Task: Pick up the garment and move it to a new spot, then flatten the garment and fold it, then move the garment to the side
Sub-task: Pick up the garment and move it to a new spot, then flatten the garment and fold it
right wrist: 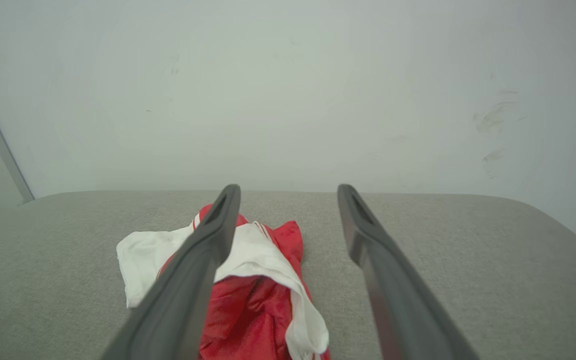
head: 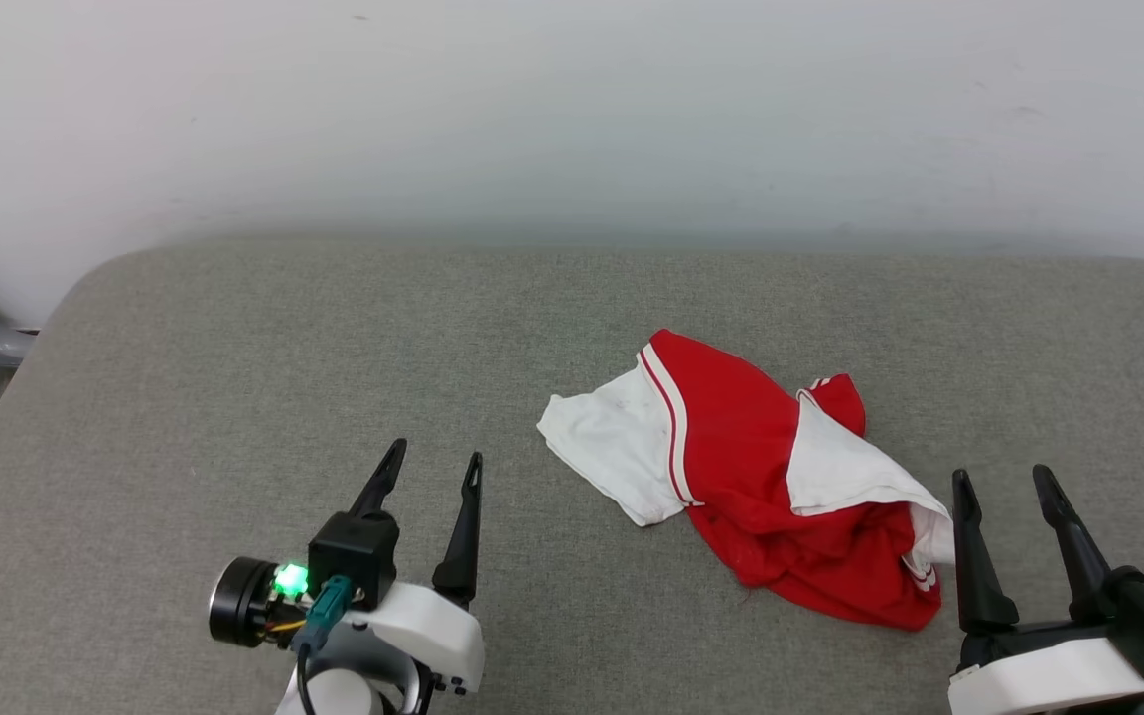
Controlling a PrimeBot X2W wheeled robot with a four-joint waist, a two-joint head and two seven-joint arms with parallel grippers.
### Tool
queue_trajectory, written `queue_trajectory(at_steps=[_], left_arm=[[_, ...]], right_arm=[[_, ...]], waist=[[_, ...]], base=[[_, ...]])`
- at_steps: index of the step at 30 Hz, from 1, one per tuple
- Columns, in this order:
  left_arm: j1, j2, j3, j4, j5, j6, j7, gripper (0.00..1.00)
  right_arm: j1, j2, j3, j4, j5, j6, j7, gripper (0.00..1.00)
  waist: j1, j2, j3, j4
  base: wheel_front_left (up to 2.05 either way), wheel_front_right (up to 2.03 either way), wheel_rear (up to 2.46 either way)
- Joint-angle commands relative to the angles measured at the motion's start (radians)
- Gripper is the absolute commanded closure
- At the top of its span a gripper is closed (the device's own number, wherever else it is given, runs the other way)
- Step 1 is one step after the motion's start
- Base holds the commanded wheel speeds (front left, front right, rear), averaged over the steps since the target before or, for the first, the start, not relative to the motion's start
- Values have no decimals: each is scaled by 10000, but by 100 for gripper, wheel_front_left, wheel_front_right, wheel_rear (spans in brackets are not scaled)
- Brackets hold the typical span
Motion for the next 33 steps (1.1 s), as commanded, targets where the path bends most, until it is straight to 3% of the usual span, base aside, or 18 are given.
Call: queue_trajectory(at_steps=[1, 6, 21, 26, 33], left_arm=[[396, -134, 295, -382, 171, -24, -48, 0], [1059, -387, 965, -844, 563, -258, -41, 0], [1281, -959, 1556, -422, 1476, -1095, -41, 0], [1158, -1094, 1687, -320, 1647, -1214, -41, 0], [962, -1342, 1880, -175, 1923, -1420, -40, 0]], right_arm=[[103, 19, 57, 10, -29, -10, -24, 0], [174, 19, 102, 46, -74, -10, -24, 0], [20, 19, 488, 398, -474, -10, 60, 0], [-619, -490, 1092, 375, -523, -10, 1627, 0], [-2007, -1998, 2375, -509, 394, -10, 5621, 0]], waist=[[0, 0, -5, -15], [0, 0, -3, 10], [0, 0, 112, 76], [0, 0, 333, 181], [0, 0, 776, 479]], base=[[0, 0, 0], [0, 0, 0], [0, 0, 0], [0, 0, 0], [0, 0, 0]])
